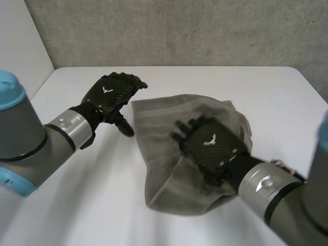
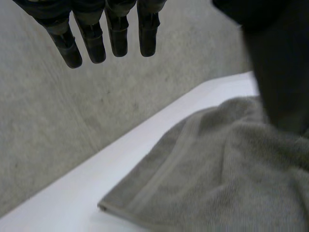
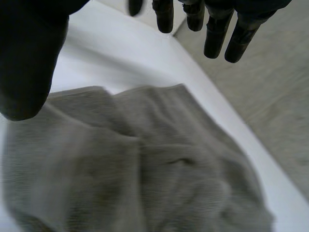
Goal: Fold the towel.
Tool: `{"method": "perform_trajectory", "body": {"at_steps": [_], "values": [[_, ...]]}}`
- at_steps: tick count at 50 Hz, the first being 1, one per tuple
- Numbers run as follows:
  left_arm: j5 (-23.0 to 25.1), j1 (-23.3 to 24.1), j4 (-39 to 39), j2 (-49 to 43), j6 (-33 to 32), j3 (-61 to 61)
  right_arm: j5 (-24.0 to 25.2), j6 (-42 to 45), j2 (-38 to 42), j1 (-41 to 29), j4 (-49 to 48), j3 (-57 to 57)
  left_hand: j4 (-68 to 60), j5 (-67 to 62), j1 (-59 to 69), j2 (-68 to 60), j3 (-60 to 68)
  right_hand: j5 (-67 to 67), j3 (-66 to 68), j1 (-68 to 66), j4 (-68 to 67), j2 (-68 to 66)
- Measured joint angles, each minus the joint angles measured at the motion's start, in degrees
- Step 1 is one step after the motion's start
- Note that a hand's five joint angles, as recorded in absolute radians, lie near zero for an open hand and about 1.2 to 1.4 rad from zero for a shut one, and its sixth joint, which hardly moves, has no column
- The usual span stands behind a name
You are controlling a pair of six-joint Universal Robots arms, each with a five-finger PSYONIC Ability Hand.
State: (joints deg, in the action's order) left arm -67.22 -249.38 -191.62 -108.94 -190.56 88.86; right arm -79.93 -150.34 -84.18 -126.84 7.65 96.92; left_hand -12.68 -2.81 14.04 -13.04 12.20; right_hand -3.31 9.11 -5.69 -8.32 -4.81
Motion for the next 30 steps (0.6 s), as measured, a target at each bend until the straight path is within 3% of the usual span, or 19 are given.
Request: {"method": "perform_trajectory", "body": {"at_steps": [5, 14, 18, 21, 30], "values": [[-0.01, -1.3, 1.6, -5.72, -1.83, -3.5, -1.46, -1.58, 4.16, -3.39, -2.34, 0.32, 0.0, 0.0, 0.0, 0.0, 0.0, 0.0, 0.0, 0.0, 0.0, -0.12], [-0.07, -2.04, 5.04, -12.76, -10.98, -6.45, -4.77, -1.3, 12.8, -7.41, -7.1, -0.74, 0.0, 0.0, 0.0, 0.0, 0.0, 0.0, 0.0, -0.6, 0.0, -0.6], [-0.07, -1.59, 5.26, -14.03, -12.8, -6.28, -5.63, -1.11, 16.8, -7.66, -8.73, -1.61, 0.0, 0.0, 0.0, 0.0, 0.0, -0.63, 0.0, -7.15, 0.0, -8.11], [-0.05, -1.31, 5.22, -14.37, -13.14, -6.04, -6.22, -1.03, 18.83, -7.86, -10.15, -2.05, 0.0, 0.0, 0.0, 0.0, 0.0, -8.76, 0.0, -15.67, 0.0, -16.69], [-0.05, -0.99, 4.86, -14.28, -12.84, -5.69, -6.57, 0.9, 22.58, -8.48, -12.44, -3.71, 0.0, 0.0, 0.0, 0.0, 0.0, -57.47, 0.0, -63.97, 0.0, -64.86]]}}
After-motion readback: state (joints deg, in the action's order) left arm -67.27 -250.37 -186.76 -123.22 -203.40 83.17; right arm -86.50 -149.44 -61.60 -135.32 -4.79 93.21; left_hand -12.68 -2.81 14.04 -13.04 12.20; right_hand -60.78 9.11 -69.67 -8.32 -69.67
